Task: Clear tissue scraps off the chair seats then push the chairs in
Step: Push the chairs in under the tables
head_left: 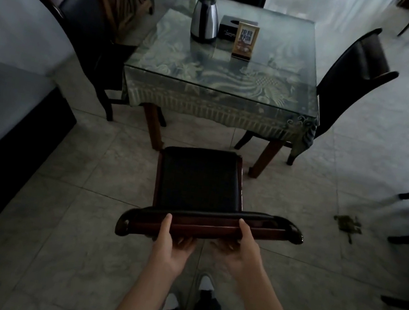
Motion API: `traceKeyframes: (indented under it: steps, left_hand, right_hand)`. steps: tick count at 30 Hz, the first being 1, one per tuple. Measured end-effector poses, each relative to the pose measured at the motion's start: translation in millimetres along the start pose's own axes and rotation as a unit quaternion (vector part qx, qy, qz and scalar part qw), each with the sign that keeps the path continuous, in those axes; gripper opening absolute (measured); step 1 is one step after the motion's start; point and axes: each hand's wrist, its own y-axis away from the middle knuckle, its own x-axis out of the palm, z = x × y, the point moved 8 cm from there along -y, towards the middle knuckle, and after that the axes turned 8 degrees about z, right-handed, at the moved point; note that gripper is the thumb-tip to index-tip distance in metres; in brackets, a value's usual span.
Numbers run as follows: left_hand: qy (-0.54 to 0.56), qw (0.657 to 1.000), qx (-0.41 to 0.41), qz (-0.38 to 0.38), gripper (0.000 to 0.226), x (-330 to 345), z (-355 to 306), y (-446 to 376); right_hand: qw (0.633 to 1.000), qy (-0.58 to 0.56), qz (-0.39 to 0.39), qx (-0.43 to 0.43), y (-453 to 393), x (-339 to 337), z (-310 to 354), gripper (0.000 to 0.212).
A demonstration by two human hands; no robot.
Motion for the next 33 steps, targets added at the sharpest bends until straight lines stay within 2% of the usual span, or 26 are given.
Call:
traceKeyframes:
  steps: [5, 9, 18, 27, 30, 33]
  left_hand:
    - [0.025, 0.999, 0.02, -0.015, 0.062, 3.1, -5.7, -13.5]
    - [0.012, 0.999, 0.036, -0.034, 0.055, -0.2, -7.5, -16.6]
    - [-0.017, 0.997, 0.071, -0.039, 0.053, -7.3, -15.0, -17.2]
    - [-0.025, 0.995, 0.066, -0.066, 0.048, -14.0, -16.1, -20.2]
    - [-0.076, 0.992, 0.079, -0.057, 0.038, -12.4, -19.1, -15.2]
    - [-0.065, 0.992, 0.082, -0.069, 0.043, -15.1, -21.1, -14.4]
  right_hand:
    - [0.997, -0.079, -0.005, 0.002, -18.0, 1.8, 5.5, 0.05]
    - [0.993, -0.114, -0.011, -0.018, -27.1, -1.4, 6.0, 0.051]
    - [0.994, -0.085, -0.063, -0.04, -38.9, -12.6, 9.8, 0.038]
    - [0.993, -0.087, -0.063, -0.041, -50.7, -19.7, 8.3, 0.042]
    - [0.994, -0.084, -0.06, -0.039, -51.2, -20.5, 6.3, 0.046]
    - [0.993, -0.096, -0.055, -0.041, -48.3, -17.2, 7.4, 0.047]
